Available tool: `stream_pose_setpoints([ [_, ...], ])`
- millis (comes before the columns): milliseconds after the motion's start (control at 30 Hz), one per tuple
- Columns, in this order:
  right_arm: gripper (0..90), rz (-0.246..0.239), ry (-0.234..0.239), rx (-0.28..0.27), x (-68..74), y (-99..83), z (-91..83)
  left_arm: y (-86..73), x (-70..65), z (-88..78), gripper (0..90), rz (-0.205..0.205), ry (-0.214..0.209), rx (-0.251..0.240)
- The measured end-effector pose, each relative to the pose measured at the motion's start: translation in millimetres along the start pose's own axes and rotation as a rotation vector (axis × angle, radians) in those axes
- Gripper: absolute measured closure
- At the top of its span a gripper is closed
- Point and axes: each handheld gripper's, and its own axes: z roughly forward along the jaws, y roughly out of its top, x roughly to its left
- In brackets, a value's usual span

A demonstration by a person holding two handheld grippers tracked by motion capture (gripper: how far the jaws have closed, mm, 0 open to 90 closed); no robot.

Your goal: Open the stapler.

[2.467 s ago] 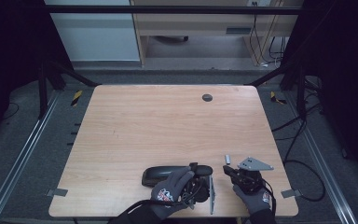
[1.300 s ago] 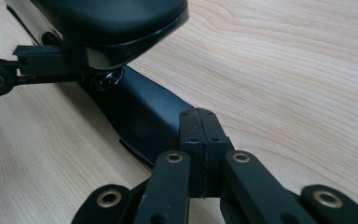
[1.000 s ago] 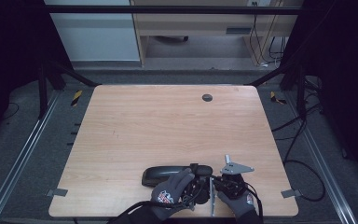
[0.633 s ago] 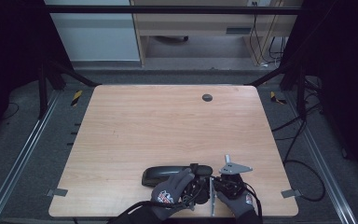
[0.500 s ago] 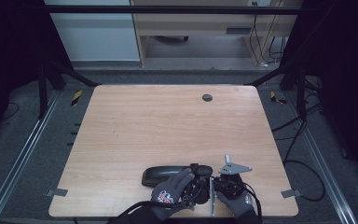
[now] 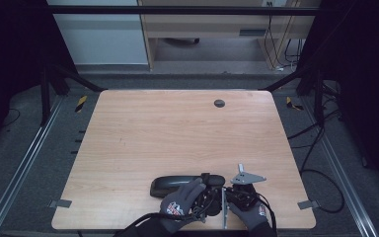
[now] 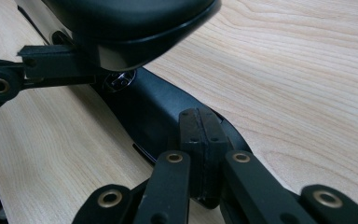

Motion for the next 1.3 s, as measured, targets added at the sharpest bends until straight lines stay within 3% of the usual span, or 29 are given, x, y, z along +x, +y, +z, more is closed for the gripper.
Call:
stream_pose_setpoints([
  [367, 90.0, 0.006, -0.004, -0.002, 0.1, 0.0, 0.1, -0.2, 1.5, -0.9, 55.7, 0.001, 0.006, -0.007],
  [933, 90.0, 0.021, 0.001, 0.001, -0.7, 0.3, 0.2, -2.8, 10.9, -7.8, 56.2, -0.034, 0.01, -0.021],
  [1300, 90.0, 0.025, -0.001, 0.001, -0.6, 0.7, 0.4, -6.6, 19.6, -13.8, 56.5, -0.084, 0.006, -0.043],
])
